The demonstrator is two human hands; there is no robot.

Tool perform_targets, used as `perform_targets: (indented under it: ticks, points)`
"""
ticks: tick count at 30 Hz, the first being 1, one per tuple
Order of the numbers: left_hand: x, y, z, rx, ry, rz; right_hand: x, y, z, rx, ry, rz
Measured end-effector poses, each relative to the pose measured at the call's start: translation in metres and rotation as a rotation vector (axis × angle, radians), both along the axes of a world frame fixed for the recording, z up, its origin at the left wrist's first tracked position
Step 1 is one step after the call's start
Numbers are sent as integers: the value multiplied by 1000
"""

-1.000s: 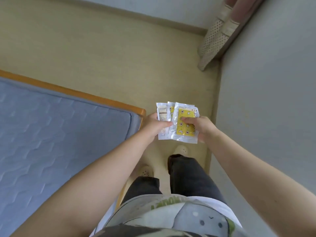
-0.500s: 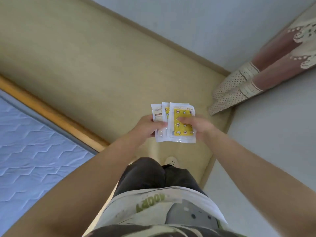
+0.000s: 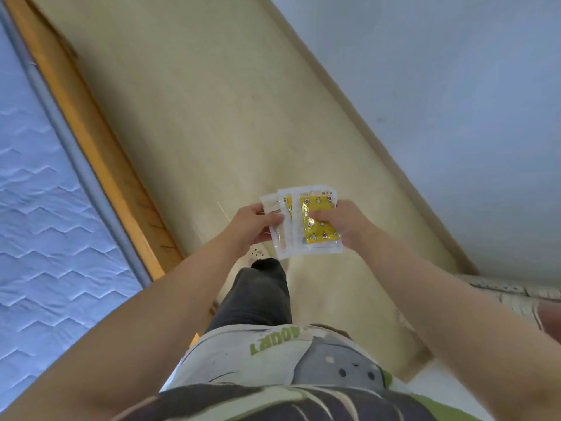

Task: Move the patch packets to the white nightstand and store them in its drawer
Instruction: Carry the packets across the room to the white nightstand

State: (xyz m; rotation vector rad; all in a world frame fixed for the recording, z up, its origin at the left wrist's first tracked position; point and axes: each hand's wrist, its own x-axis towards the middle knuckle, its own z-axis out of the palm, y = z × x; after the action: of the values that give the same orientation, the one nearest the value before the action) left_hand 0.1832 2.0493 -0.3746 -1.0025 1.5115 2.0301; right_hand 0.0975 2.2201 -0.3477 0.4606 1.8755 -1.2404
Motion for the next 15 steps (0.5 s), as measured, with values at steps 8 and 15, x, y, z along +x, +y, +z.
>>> perform_targets:
  ticks: [8,15]
  points:
    - [-126,-143,9,50,-27,250,-160,-161,14,-20,-5,243]
    - [-240,-283,1,13,-87,449,-303,-329,-7,9,43,533]
